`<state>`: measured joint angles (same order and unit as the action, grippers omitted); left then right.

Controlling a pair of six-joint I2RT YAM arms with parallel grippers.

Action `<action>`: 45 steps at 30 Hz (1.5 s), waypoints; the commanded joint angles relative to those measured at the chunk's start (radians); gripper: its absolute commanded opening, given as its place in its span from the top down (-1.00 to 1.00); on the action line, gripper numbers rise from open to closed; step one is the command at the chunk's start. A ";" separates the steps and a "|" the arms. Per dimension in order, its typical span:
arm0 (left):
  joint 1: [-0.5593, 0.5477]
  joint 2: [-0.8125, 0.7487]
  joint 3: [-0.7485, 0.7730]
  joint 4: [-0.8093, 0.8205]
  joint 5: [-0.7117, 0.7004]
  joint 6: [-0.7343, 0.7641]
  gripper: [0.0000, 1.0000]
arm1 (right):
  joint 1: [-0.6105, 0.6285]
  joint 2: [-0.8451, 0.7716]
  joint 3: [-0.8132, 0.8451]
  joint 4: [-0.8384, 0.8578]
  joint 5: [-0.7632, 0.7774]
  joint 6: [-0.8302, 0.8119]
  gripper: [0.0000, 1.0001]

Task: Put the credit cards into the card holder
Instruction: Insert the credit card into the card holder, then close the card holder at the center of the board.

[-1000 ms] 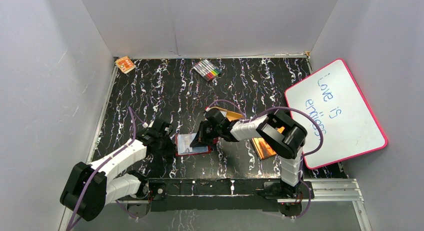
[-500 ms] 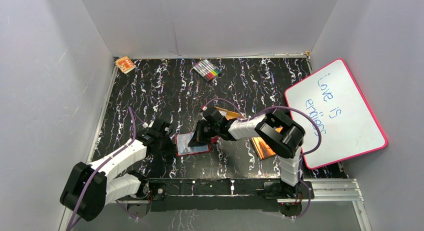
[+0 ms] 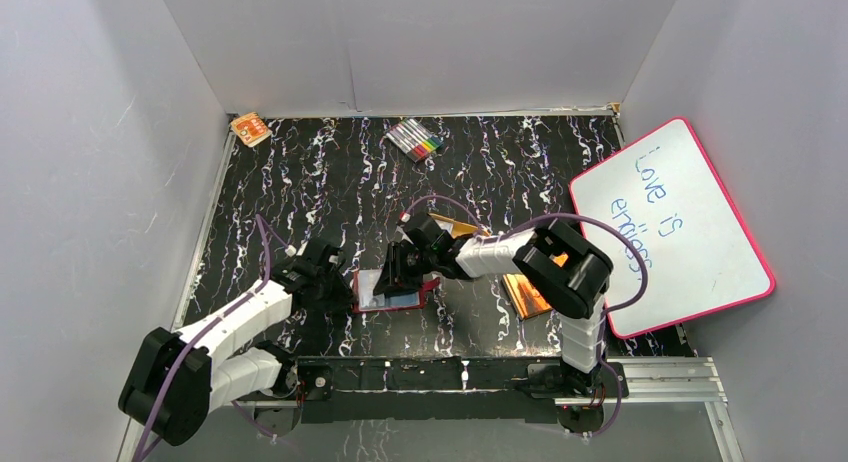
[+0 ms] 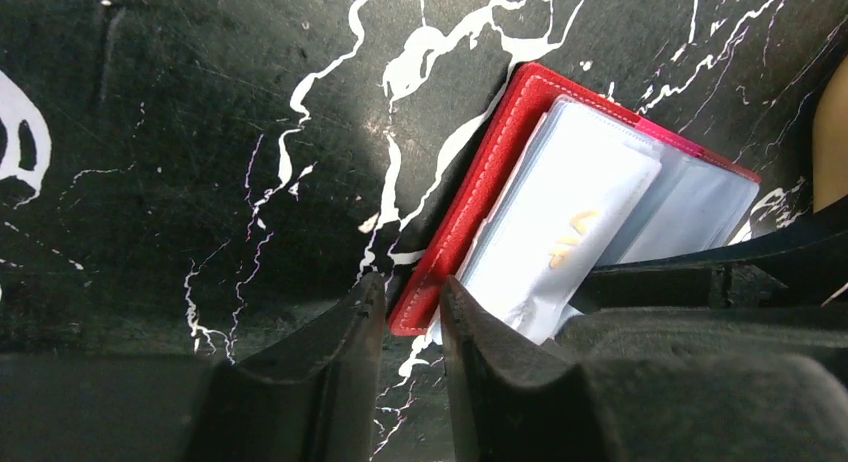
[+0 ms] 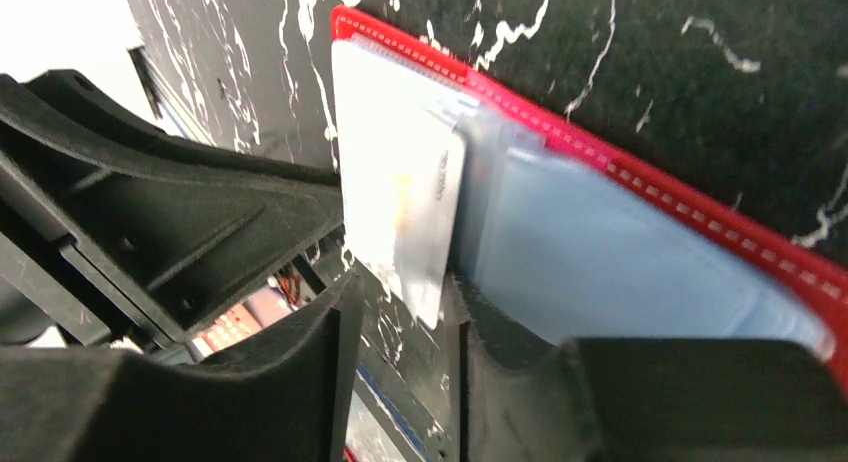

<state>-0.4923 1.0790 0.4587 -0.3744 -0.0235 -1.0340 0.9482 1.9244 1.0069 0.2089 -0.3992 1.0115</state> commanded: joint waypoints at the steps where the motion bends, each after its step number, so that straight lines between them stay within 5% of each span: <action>1: -0.002 -0.032 0.001 -0.126 -0.012 0.008 0.41 | 0.014 -0.100 0.031 -0.148 0.037 -0.064 0.02; 7: -0.002 -0.114 0.079 -0.212 -0.028 0.016 0.13 | 0.013 -0.266 0.083 -0.422 0.169 -0.180 -0.30; 13: -0.003 -0.217 0.104 -0.252 -0.038 0.011 -0.07 | 0.012 -0.489 -0.032 -0.575 0.433 -0.272 -0.51; 29: -0.002 -0.456 0.207 -0.393 -0.179 0.005 -0.43 | -0.021 -0.450 -0.175 -0.407 0.608 -0.184 -0.33; 33: -0.002 -0.447 0.213 -0.400 -0.178 0.006 -0.43 | -0.051 -0.390 -0.165 -0.359 0.578 -0.168 -0.15; 39: -0.002 -0.424 0.174 -0.336 -0.121 0.024 -0.36 | -0.067 -0.402 -0.157 -0.348 0.545 -0.233 1.00; 45: -0.003 -0.245 0.065 -0.171 0.020 0.044 -0.21 | -0.060 -0.643 -0.161 -0.508 0.406 -0.416 1.00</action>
<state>-0.4931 0.7490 0.6006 -0.6495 -0.1013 -1.0100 0.8845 1.4311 0.8207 -0.2272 0.0963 0.7246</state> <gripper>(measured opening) 0.615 0.025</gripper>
